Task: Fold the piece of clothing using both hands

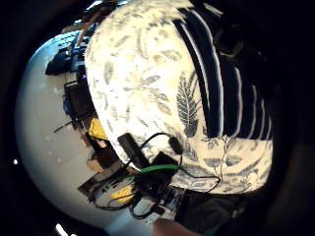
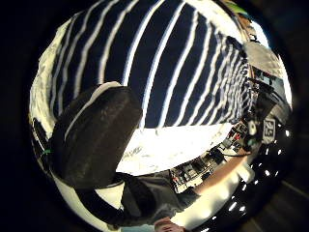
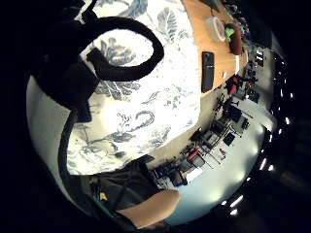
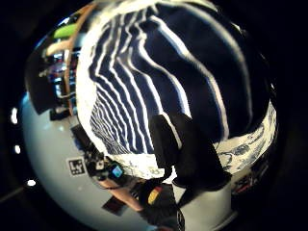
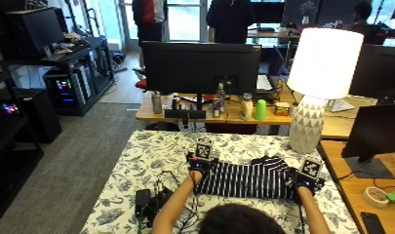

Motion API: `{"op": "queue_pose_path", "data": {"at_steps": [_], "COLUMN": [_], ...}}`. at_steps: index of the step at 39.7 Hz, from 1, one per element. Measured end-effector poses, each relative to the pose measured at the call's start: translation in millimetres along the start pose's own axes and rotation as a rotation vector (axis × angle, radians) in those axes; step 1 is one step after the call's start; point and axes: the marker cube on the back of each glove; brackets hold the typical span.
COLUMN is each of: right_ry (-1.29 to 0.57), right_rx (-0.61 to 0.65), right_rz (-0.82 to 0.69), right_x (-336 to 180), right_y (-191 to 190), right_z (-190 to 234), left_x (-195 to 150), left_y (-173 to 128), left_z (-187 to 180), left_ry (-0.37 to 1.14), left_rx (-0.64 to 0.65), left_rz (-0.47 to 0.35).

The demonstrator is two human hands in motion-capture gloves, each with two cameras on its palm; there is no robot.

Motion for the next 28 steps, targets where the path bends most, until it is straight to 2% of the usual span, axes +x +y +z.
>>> {"op": "queue_pose_path", "data": {"at_steps": [5, 8, 11, 16, 25, 28], "right_ry": [0.028, 0.047, 0.085, 0.117, 0.126, 0.123], "right_rx": [-0.115, -0.129, -0.045, -0.03, 0.019, -0.009], "right_rz": [0.074, 0.087, 0.151, 0.229, 0.139, 0.119], "right_x": [15.6, 15.5, 17.3, 18.9, 16.8, 15.6], "right_y": [51.7, 46.5, 30.9, 27.7, 23.6, 26.6], "right_z": [1.6, 7.9, 9.9, 10.0, 6.5, 7.6], "left_x": [-6.4, -14.2, -25.2, -35.4, -36.0, -35.6], "left_y": [8.7, 15.0, 24.4, 32.3, 31.5, 30.1], "left_z": [-31.1, -48.7, -60.2, -57.4, -46.0, -45.0], "left_ry": [-0.012, -0.028, -0.041, -0.038, -0.036, -0.037], "left_rx": [0.095, 0.126, 0.101, 0.046, 0.037, 0.045], "left_rz": [0.004, 0.026, 0.019, -0.015, 0.002, 0.014]}}
